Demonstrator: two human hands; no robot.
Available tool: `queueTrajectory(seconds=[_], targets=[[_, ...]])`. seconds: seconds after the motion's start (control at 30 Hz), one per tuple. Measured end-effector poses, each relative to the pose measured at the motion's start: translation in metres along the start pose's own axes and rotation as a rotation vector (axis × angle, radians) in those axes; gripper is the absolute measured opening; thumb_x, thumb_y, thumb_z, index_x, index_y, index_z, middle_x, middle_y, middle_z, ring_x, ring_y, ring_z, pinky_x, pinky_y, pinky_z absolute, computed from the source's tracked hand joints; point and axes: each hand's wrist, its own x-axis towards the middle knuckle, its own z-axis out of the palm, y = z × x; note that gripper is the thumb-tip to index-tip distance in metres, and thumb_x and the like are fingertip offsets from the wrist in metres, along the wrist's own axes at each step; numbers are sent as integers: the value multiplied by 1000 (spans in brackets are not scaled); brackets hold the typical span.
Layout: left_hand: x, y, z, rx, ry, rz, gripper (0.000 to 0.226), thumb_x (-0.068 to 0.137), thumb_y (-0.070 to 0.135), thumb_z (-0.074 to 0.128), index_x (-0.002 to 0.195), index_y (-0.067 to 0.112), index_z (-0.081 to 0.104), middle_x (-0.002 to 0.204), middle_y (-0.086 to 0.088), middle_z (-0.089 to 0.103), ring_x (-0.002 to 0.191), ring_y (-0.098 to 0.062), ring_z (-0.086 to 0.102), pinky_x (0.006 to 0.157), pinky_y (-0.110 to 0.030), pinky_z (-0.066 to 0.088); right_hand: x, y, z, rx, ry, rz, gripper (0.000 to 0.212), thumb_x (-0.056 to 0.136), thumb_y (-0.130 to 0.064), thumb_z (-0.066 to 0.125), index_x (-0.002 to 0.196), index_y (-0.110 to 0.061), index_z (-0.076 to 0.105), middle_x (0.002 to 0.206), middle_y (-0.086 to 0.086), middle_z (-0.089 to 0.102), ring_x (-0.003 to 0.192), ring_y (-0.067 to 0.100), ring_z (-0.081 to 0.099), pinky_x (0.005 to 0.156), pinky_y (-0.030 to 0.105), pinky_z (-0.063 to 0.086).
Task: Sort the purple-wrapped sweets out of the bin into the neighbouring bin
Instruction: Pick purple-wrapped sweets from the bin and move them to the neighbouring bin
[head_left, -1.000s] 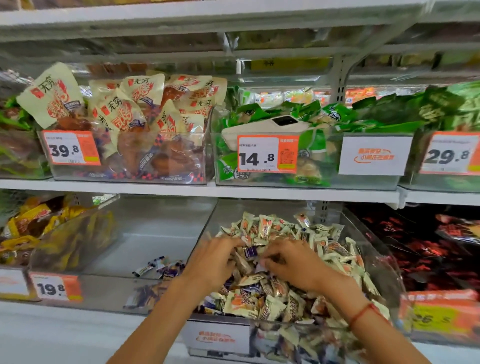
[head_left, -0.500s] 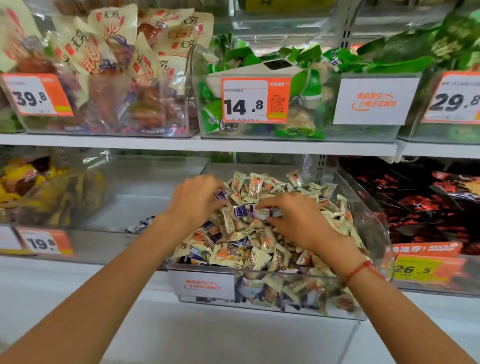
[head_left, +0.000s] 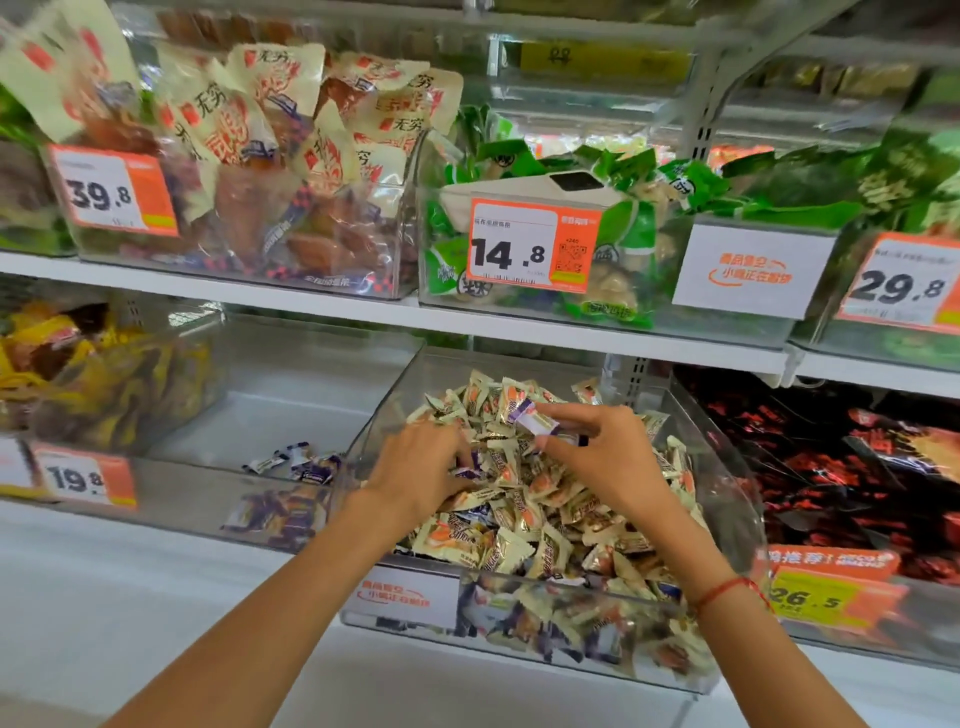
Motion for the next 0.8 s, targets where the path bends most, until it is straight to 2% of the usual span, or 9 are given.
queueTrajectory(seconds=[0.1,0.2,0.3,0.37,0.47,0.57,0.67,0.73,0.8], targets=[[-11,0,-6,-42,112,-34,29,81,47,69,107,34,69,111,12,68,93,-10,64,72,-23,41,-1,-6,2,92,-5,44,35,81,-16,75,114,-19,69,108,-8,67,84,-11,56,70,-2,43],[-23,-5,-25,-231,238,-109,26,80,50,69,105,40,68,109,15,69,82,-7,65,67,-21,46,-4,-19,8,205,-9,61,32,80,-16,76,110,-25,70,104,-12,66,89,-11,59,75,7,47],[-37,-24,-48,-389,415,-184,24,81,48,69,102,37,71,95,17,68,74,-3,61,59,-17,41,-1,-41,23,264,-36,4,30,78,-14,77,98,-35,68,101,-18,66,87,-17,60,73,4,46],[-40,-48,-56,-419,472,-270,18,84,46,65,100,38,69,95,16,68,80,-6,62,63,-23,46,4,-61,43,301,-76,-48,29,79,-13,77,99,-33,69,96,-22,65,86,-20,58,72,3,44],[-43,-95,-52,-351,391,-444,7,89,46,59,94,41,62,91,12,69,90,-13,64,70,-32,52,22,-89,88,219,-134,-178,29,81,-14,75,108,-25,72,100,-16,69,89,-10,61,75,8,46],[-53,-128,-37,-272,348,-550,16,88,42,61,102,34,65,97,5,71,92,-18,66,74,-35,53,45,-103,132,12,-178,-251,30,82,-15,75,111,-24,72,104,-5,72,90,7,64,81,18,51],[-60,-135,-26,-267,278,-561,26,90,38,61,115,33,63,110,5,70,102,-19,64,79,-35,53,63,-104,154,-199,-291,-272,32,83,-17,74,114,-23,71,109,0,70,96,16,64,87,31,52],[-61,-131,-21,-265,196,-523,37,90,38,61,126,37,57,121,6,65,111,-20,61,85,-36,51,66,-102,150,-234,-404,-272,32,85,-21,72,117,-23,68,116,1,67,104,14,61,91,31,50],[-62,-128,-22,-226,145,-502,41,90,35,60,130,39,53,127,3,62,114,-23,58,87,-38,51,65,-99,134,-246,-439,-285,30,87,-25,69,117,-26,68,120,-2,66,110,12,58,94,30,47]])
